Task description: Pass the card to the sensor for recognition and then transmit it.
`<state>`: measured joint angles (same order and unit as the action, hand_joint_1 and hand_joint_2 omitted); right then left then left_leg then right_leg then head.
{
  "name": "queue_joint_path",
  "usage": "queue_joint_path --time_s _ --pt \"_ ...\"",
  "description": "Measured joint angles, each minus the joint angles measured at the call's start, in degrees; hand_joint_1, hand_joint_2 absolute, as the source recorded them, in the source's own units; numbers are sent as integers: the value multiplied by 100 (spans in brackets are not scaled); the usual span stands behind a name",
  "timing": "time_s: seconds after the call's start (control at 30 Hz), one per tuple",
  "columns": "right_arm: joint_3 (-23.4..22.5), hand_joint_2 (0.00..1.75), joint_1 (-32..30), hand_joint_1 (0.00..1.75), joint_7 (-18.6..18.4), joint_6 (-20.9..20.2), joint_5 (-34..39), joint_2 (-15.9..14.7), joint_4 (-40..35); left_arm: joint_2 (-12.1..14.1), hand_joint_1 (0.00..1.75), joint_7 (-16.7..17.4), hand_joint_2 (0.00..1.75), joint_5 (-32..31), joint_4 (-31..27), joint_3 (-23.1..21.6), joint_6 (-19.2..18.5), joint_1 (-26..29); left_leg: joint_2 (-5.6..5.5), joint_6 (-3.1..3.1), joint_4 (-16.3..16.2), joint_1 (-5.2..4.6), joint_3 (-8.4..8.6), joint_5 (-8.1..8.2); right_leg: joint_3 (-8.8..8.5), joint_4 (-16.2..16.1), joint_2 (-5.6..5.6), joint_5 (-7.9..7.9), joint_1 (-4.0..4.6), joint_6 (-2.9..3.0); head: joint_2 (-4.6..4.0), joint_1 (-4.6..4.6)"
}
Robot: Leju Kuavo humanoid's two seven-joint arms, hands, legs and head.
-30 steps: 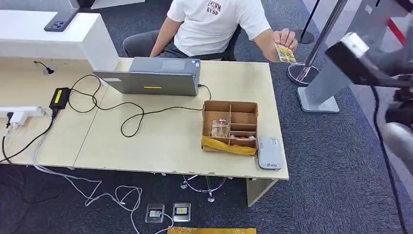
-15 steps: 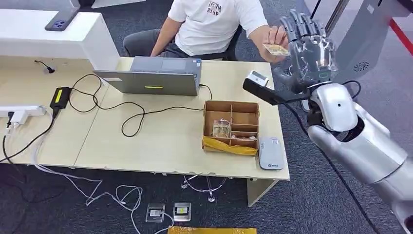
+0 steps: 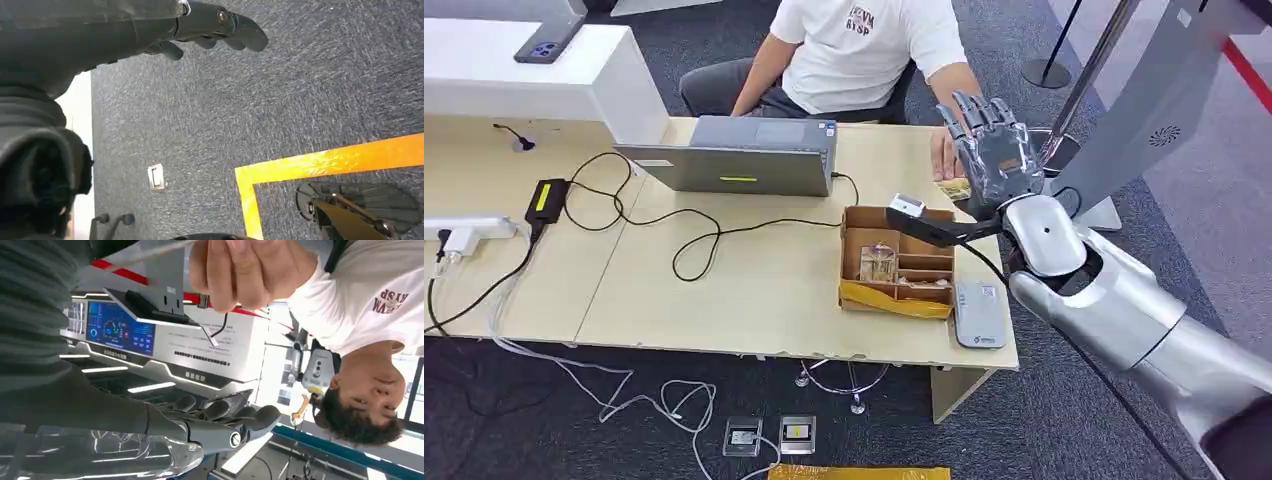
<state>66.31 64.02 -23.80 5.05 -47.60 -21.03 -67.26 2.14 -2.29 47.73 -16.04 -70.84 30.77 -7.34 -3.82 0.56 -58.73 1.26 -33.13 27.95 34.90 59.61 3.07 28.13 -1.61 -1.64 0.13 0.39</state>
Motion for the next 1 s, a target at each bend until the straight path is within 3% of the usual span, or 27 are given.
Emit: queue_joint_path --time_s 0.03,0.3,1.0 --pt "33 175 11 175 4 20 20 26 42 0 0 0 0 20 0 0 0 2 0 0 0 0 1 0 0 0 1 0 0 0 0 0" --pt "247 175 78 175 22 286 208 153 335 24 0 0 0 92 0 0 -9 25 5 0 0 0 5 -1 -1 0 3 -1 0 0 0 0" --pt "411 175 176 175 -53 402 308 214 547 105 0 0 0 131 0 0 -33 37 7 0 0 0 6 0 -1 0 3 -1 0 -1 0 0"
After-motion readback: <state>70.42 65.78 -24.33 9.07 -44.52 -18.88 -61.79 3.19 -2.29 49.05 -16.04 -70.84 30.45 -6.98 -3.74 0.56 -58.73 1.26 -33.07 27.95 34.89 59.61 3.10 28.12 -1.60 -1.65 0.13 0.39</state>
